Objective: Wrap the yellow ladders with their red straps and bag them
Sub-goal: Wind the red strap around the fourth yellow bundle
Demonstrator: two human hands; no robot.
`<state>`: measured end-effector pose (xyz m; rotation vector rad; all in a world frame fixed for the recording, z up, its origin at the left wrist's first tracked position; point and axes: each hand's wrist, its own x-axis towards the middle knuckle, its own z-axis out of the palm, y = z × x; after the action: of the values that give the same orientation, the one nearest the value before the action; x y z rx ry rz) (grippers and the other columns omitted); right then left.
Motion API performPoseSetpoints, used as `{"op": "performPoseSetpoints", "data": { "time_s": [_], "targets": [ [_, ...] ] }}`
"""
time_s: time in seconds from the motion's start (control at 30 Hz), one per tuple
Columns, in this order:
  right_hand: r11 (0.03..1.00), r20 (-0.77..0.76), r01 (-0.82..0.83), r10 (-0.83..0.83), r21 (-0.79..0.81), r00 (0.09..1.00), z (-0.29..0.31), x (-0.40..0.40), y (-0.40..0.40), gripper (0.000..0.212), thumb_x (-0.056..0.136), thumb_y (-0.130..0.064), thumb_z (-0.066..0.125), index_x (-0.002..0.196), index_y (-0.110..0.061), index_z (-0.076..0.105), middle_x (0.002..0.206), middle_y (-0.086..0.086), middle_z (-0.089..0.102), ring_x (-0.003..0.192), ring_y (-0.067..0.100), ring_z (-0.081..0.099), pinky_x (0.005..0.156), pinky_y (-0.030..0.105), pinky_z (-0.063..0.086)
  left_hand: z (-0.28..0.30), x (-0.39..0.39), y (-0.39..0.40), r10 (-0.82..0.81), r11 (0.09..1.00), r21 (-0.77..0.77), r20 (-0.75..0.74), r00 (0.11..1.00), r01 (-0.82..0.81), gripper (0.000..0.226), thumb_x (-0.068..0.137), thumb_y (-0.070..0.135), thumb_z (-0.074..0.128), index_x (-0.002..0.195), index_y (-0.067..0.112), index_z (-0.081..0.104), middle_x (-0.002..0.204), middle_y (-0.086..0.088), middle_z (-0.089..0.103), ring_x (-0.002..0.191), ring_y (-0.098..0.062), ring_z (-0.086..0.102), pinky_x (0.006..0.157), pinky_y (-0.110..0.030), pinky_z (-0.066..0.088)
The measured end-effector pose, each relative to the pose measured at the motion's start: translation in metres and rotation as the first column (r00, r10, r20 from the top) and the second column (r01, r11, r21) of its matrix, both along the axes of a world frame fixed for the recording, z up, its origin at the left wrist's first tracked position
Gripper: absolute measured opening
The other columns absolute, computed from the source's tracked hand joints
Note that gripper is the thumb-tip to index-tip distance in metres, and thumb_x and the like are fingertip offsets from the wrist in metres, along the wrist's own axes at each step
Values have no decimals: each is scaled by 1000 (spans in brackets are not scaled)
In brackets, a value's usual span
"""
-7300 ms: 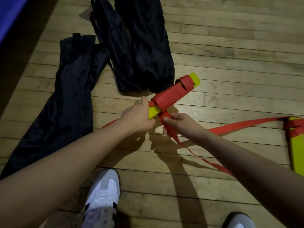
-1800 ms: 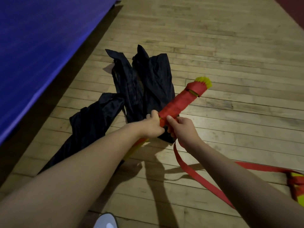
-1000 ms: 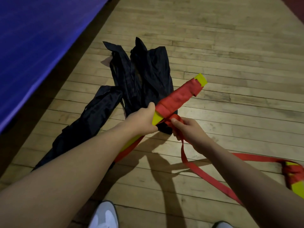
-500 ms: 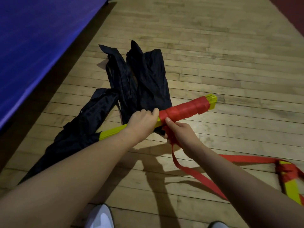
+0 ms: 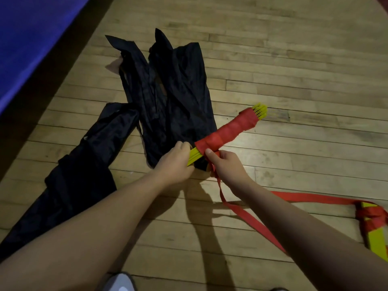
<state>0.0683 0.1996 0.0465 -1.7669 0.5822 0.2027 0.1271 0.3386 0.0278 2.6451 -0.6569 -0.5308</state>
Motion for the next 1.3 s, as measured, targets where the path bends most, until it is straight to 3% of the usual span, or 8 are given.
{"op": "performPoseSetpoints", "data": {
  "time_s": [0.13,0.4,0.63,0.83,0.93,1.03,1.17,1.3],
  "targets": [
    [997,-38,-47,45,-56,998,-11,5,-4,36,98,-33,51,72,-8,57,62,4,56,54,13,51,51,24,40,-5,-1,-5,24,999,41,26,999,-25,31,89,20,61,105,14,36,116,-7,34,88,-28,52,66,-35,38],
    [966,-15,-40,37,-255,999,-17,6,6,43,97,-31,53,79,7,63,66,10,54,60,20,48,55,32,31,-3,-6,-6,36,993,108,53,998,-41,31,90,16,58,110,11,35,112,-10,54,100,-33,59,67,-36,37],
    [977,-41,-192,197,98,980,-5,-9,-3,21,100,-15,48,85,-5,59,66,6,62,55,13,55,52,16,45,6,-12,2,69,994,84,84,994,-76,46,90,27,58,123,10,31,116,-12,50,102,-31,55,71,-36,38],
    [969,-119,-189,209,159,971,-8,-24,-6,26,103,-19,41,92,-4,59,65,5,66,57,16,62,56,21,50,4,-26,5,-53,985,155,-114,992,70,82,96,27,51,152,11,-7,139,-15,28,126,-32,35,103,-40,32],
    [968,-164,-151,185,200,969,-11,-31,-10,28,103,-16,36,89,-9,59,66,5,67,61,18,63,68,31,53,6,-28,8,-50,981,191,71,996,35,73,91,29,60,147,11,16,129,-14,36,119,-32,43,92,-38,40],
    [965,-169,-156,193,208,966,-10,-35,-10,23,102,-11,37,95,-8,59,71,6,66,66,17,62,75,33,53,11,-29,8,-71,981,193,203,977,31,51,83,38,68,120,15,40,114,-8,45,105,-27,53,77,-35,42],
    [961,-141,-216,241,173,960,-13,-37,-9,16,100,-10,41,91,-10,55,73,5,65,67,15,61,74,32,51,9,-33,0,-95,973,227,248,964,37,57,80,52,69,114,14,43,112,-5,48,103,-23,54,79,-32,42],
    [976,-103,-160,176,145,979,-19,-41,-9,23,99,-15,48,80,-9,60,66,2,64,62,11,59,68,26,50,5,-27,-3,-162,962,240,134,978,126,67,82,60,61,118,9,39,116,-9,39,103,-26,49,81,-33,38]
  ]
}}
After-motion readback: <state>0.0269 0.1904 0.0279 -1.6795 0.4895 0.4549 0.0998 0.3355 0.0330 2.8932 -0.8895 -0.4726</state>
